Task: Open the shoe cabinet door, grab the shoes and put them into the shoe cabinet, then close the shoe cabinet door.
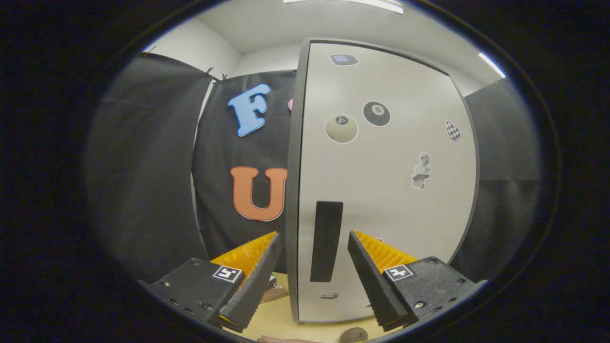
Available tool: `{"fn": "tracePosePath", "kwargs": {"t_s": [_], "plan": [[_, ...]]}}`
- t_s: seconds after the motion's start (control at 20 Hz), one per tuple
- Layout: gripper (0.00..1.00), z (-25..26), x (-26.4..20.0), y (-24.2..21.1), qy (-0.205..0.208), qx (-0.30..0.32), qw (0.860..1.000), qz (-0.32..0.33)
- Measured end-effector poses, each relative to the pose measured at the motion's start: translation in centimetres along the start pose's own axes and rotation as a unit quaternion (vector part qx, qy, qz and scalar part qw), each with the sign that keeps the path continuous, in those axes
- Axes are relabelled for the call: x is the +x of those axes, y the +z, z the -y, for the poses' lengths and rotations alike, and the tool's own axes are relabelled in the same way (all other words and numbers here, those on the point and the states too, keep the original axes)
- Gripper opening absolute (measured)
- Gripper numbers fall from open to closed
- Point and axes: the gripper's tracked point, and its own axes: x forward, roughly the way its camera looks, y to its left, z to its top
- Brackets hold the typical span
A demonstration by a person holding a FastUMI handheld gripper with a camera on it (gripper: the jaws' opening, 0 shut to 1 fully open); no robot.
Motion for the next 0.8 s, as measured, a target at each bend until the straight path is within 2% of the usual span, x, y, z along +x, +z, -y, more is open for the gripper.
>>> {"fn": "tracePosePath", "kwargs": {"t_s": [0.15, 0.25, 0.3, 0.4, 0.5, 0.65, 0.8], "plan": [[0.87, 0.8, 1.6, -0.8, -0.004, 0.024, 1.000, -0.012], [0.76, 1.3, 2.6, -1.0, -0.005, 0.034, 0.999, -0.014], [0.63, 1.4, 3.4, -1.2, 0.001, 0.035, 0.999, -0.015], [0.48, 1.0, 4.3, -2.0, 0.025, 0.036, 0.999, -0.029], [0.41, 1.2, 4.3, -1.9, 0.012, 0.036, 0.999, -0.024], [0.36, 1.3, 4.4, -1.9, -0.013, 0.019, 0.999, -0.023], [0.34, 1.4, 4.2, -2.0, -0.017, 0.019, 0.999, -0.030]]}}
